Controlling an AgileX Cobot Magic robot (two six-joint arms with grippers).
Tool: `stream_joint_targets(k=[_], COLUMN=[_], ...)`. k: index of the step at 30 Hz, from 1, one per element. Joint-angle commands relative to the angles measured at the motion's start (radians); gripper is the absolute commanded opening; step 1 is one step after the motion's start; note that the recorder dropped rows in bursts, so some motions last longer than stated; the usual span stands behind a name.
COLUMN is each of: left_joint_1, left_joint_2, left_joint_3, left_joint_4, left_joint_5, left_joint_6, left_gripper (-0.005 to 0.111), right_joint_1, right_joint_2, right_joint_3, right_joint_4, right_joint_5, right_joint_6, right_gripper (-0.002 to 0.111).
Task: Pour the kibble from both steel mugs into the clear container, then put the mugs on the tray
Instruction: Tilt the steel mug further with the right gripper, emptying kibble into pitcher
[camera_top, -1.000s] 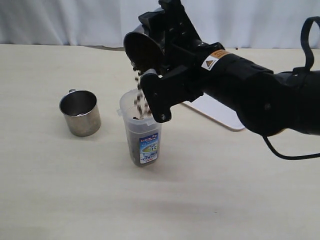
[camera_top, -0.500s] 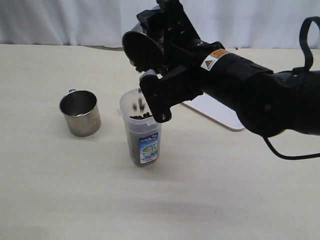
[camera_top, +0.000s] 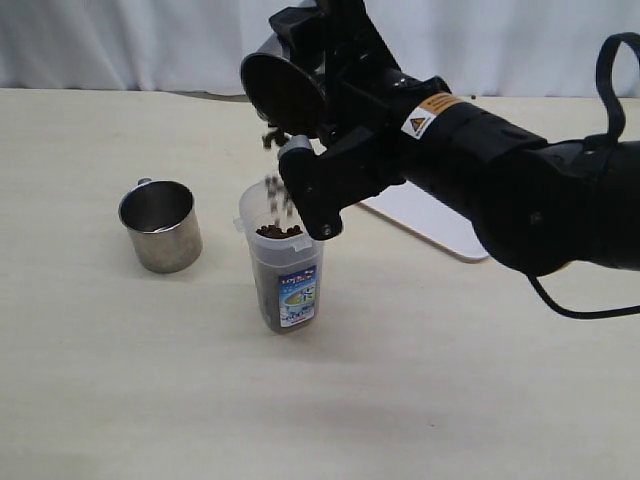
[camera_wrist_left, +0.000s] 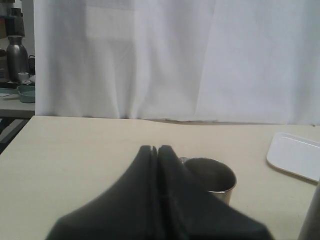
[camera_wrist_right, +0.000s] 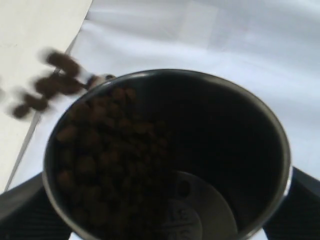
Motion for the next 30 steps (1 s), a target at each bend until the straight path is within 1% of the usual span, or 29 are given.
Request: stream_joint_targets(k=[1, 30], left_joint_1=[0.000, 0.000], left_joint_2=[-0.003, -0.003], left_joint_3=[0.003, 0.003], left_joint_4=[-0.006, -0.006], left_joint_5=[-0.012, -0.012], left_joint_6=[-0.002, -0.002], left_gripper=[0.000, 0.000], right_joint_1=[0.003, 0.003], right_joint_2=[-0.008, -0.008], right_joint_3=[-0.010, -0.010], right_joint_4=[-0.014, -0.073], right_joint_5=[-0.032, -0.069], right_joint_6=[-0.004, -0.004], right_gripper=[0.005, 0.005])
